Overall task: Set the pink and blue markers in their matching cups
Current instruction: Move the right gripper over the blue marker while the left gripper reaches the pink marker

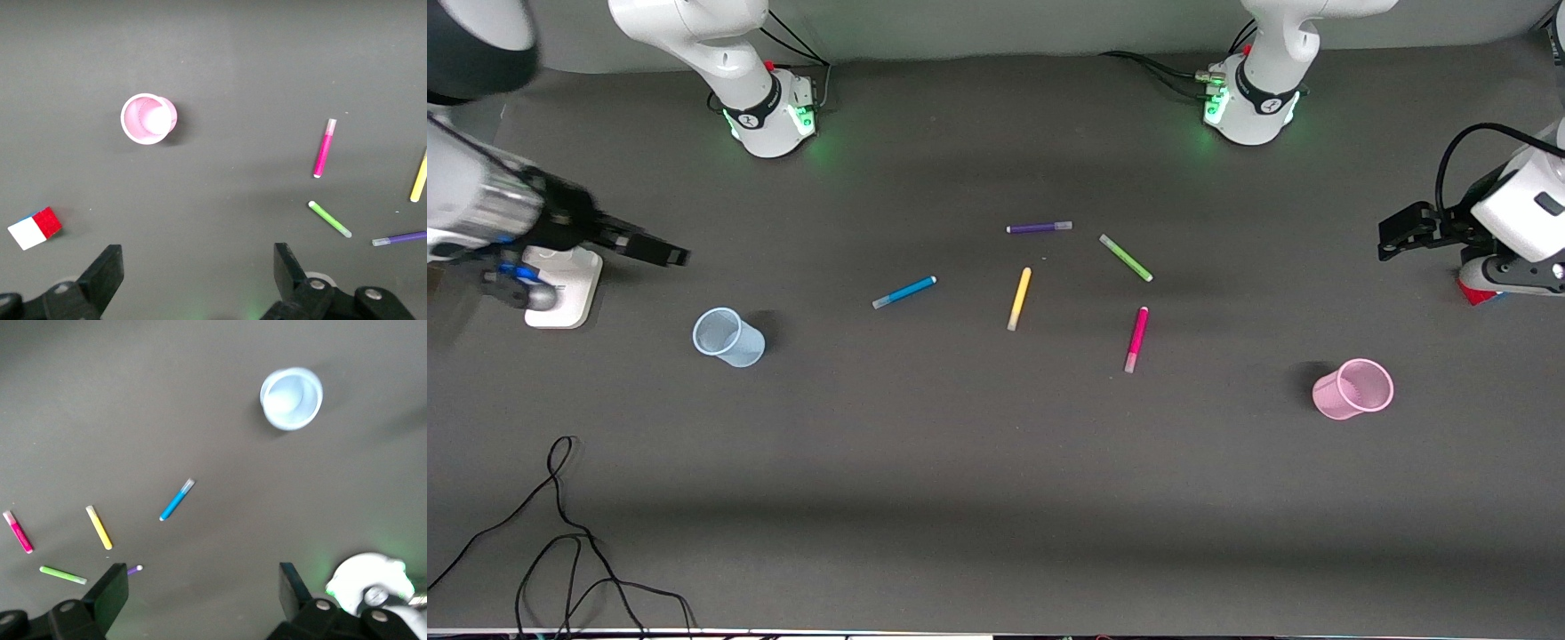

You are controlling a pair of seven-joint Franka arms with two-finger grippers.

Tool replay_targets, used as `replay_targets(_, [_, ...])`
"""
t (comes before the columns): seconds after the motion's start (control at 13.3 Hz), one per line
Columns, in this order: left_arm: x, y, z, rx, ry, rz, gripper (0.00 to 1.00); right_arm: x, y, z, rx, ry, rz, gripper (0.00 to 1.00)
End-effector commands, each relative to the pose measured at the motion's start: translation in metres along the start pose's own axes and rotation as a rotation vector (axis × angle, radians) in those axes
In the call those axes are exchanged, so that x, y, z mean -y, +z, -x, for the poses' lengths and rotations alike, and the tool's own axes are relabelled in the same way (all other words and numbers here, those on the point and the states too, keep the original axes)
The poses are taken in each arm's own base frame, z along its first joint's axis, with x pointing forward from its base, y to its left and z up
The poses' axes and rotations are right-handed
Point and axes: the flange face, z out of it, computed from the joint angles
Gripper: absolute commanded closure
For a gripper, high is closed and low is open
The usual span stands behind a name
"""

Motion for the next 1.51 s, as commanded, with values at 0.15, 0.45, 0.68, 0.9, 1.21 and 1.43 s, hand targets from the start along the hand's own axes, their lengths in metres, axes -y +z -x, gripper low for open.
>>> replay_targets(0.15, [-0.043, -0.007, -0.007, -0.015, 0.081, -0.018, 0.00, 0.097, 0.062, 0.043, 0.015, 0.250, 0.070, 0.00])
replay_targets(0.45, [-0.106, 0.003, 0.000, 0.006, 0.192, -0.018, 0.00, 0.124, 0.144, 0.034, 0.038, 0.556, 0.145, 0.00])
replay_targets(0.68, [-0.160, 0.024, 0.004, -0.006, 0.211, -0.001, 0.00, 0.117, 0.193, 0.027, 0.027, 0.699, 0.158, 0.00])
replay_targets(0.9, [-0.213, 0.081, 0.008, -0.053, 0.180, 0.003, 0.00, 0.131, 0.249, 0.061, 0.001, 0.727, 0.194, 0.00])
replay_targets(1.21, [-0.236, 0.156, 0.009, -0.094, 0.196, 0.012, 0.01, 0.155, 0.348, 0.088, -0.053, 0.755, 0.222, 0.01])
replay_targets(1.43, [-0.241, 0.218, -0.007, -0.068, 0.213, 0.014, 0.01, 0.160, 0.400, 0.091, -0.072, 0.745, 0.248, 0.02])
